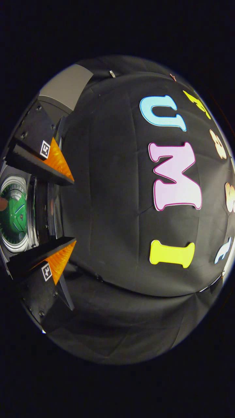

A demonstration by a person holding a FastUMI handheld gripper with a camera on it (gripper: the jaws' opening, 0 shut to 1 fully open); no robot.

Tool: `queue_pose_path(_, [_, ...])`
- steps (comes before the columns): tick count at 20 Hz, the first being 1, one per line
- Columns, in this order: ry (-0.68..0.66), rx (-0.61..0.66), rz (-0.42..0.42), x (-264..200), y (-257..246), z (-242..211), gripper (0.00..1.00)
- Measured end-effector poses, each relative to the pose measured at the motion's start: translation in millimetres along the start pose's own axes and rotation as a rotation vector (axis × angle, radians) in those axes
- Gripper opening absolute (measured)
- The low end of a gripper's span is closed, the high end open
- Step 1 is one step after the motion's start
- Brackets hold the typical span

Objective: Put the clothes into the washing machine and then close the washing machine lid.

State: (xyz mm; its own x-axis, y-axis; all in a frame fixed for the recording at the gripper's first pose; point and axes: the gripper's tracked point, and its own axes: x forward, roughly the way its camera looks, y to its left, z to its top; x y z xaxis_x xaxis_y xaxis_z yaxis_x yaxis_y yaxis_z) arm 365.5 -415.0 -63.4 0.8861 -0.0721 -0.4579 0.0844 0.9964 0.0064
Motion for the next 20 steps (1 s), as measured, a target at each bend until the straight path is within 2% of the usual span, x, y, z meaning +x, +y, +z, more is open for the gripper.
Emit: queue_pose_path(20, [-0.028, 0.009, -0.010, -40, -6, -32, 0.99])
